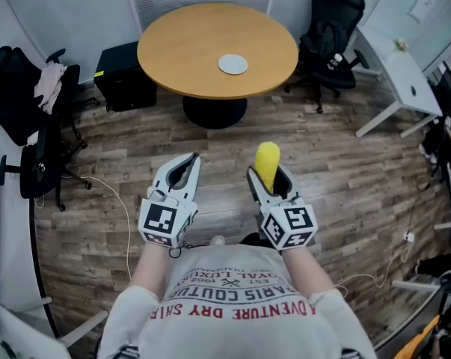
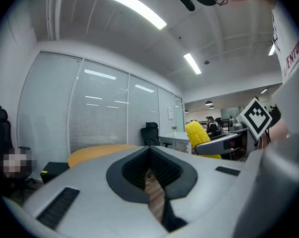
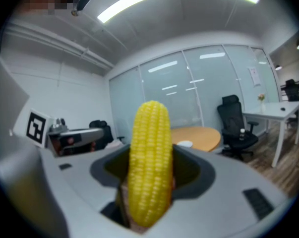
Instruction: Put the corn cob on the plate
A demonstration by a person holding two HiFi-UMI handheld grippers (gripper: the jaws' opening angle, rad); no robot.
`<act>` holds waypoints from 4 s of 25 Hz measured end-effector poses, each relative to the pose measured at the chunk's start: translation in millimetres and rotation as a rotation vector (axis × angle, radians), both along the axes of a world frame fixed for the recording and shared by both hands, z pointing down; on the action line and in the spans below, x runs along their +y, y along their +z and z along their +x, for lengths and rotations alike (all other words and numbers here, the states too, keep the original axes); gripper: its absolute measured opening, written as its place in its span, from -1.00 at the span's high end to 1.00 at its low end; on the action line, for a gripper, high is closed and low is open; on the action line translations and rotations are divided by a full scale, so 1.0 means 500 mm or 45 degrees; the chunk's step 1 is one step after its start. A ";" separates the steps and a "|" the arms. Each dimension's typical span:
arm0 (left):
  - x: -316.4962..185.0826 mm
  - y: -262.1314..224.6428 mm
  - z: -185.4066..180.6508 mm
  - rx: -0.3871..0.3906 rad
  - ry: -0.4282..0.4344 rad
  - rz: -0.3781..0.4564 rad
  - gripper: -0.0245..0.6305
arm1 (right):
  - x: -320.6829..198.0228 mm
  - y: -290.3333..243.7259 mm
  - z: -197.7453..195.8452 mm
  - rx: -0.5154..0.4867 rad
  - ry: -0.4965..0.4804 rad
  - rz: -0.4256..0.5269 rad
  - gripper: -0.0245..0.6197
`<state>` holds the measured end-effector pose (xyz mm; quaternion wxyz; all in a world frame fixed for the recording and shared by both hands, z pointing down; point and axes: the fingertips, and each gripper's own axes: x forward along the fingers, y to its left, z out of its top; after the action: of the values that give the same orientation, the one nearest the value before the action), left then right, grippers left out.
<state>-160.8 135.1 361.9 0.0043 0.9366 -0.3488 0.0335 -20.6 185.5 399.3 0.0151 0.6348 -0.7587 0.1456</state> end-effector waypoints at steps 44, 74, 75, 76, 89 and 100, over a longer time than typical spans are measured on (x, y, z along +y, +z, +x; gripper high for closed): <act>-0.693 0.109 0.354 -0.034 -0.424 -0.116 0.83 | -0.785 0.122 0.381 -0.020 -0.431 -0.164 0.10; -1.156 0.259 0.314 -0.031 -0.282 -0.201 0.83 | -1.206 0.433 0.314 0.078 -0.381 -0.658 0.10; -1.159 0.268 0.316 -0.034 -0.276 -0.206 0.83 | -1.208 0.453 0.312 0.095 -0.388 -0.688 0.10; -1.161 0.276 0.319 -0.034 -0.270 -0.214 0.83 | -1.208 0.473 0.309 0.111 -0.397 -0.717 0.10; -1.180 0.342 0.321 -0.046 -0.285 -0.303 0.83 | -1.203 0.623 0.287 0.236 -0.507 -0.959 0.10; -1.178 0.375 0.319 -0.060 -0.283 -0.368 0.83 | -1.204 0.653 0.278 0.268 -0.503 -0.984 0.10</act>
<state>-1.5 -454.0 549.4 0.1342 0.8809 -0.4416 0.1045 118.4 -416.7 725.7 0.3560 0.4367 -0.7496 0.3473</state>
